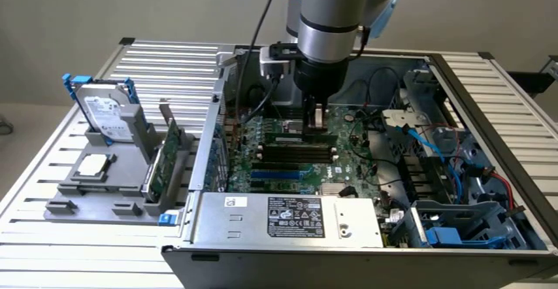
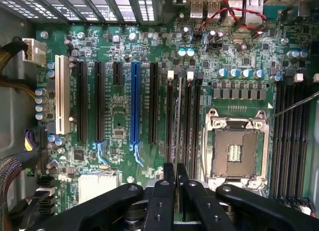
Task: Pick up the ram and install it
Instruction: 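Insert the ram into the slot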
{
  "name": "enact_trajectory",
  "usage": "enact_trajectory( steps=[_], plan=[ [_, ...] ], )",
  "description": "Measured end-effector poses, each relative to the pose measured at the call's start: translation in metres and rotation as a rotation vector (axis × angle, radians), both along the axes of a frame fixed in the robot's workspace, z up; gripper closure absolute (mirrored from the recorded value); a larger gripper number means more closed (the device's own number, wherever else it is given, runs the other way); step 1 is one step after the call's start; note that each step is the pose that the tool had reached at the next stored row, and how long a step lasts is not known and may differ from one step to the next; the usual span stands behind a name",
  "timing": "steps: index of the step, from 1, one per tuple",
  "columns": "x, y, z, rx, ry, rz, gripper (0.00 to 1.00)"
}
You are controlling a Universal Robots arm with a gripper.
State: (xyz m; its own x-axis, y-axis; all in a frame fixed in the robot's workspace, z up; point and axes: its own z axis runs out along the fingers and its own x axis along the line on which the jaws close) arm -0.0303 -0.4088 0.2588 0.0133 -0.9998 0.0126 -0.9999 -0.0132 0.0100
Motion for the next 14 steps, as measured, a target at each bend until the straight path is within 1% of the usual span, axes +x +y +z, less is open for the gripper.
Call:
enact_trajectory(
  steps=[6, 8, 10, 13, 14],
  plan=[
    [0.000, -0.0018, -0.0109, 0.0001, 0.0001, 0.000, 0.87],
    [0.000, -0.0022, -0.0136, -0.0003, 0.0012, 0.000, 0.87],
    [0.000, -0.0022, -0.0156, -0.0018, 0.0040, 0.000, 0.87],
    [0.000, -0.0022, -0.0179, -0.0057, 0.0103, 0.000, 0.87],
    [0.000, -0.0022, -0.0181, -0.0073, 0.0110, 0.000, 0.87]
  ],
)
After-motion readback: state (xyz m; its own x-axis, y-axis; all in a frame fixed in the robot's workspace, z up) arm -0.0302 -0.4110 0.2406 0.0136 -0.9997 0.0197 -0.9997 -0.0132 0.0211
